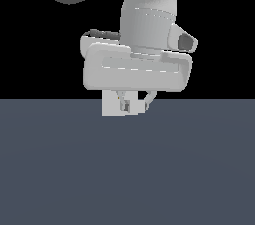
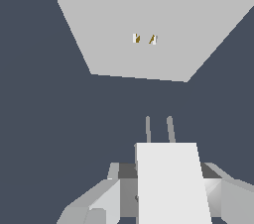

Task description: Plug the charger into the wall socket.

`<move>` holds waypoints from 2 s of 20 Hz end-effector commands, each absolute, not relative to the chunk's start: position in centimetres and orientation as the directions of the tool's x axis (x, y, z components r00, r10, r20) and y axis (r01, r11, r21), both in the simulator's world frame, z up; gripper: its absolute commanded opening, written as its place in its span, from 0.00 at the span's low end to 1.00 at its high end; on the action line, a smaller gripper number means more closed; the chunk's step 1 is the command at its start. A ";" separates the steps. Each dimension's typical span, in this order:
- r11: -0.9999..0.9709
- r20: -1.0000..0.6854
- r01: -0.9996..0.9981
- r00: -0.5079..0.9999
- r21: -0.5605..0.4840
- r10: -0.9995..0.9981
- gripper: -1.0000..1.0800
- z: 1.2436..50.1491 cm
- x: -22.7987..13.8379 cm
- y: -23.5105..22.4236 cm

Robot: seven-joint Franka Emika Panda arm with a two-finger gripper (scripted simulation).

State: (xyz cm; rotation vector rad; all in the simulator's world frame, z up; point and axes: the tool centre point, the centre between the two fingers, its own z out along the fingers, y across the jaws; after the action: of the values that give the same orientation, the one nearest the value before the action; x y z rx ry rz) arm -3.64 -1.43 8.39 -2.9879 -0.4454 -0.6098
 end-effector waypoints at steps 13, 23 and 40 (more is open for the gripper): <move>-0.979 0.388 0.204 0.902 0.000 0.188 0.00 10.0 -2.5 0.4; -0.980 0.387 0.201 0.903 0.000 0.185 0.00 10.0 -2.4 0.5; -0.980 0.386 0.201 0.903 0.002 0.186 0.00 10.0 2.3 1.4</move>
State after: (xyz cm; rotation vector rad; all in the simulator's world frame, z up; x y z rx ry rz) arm 1.94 1.40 10.01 -3.0275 -0.3091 -0.6086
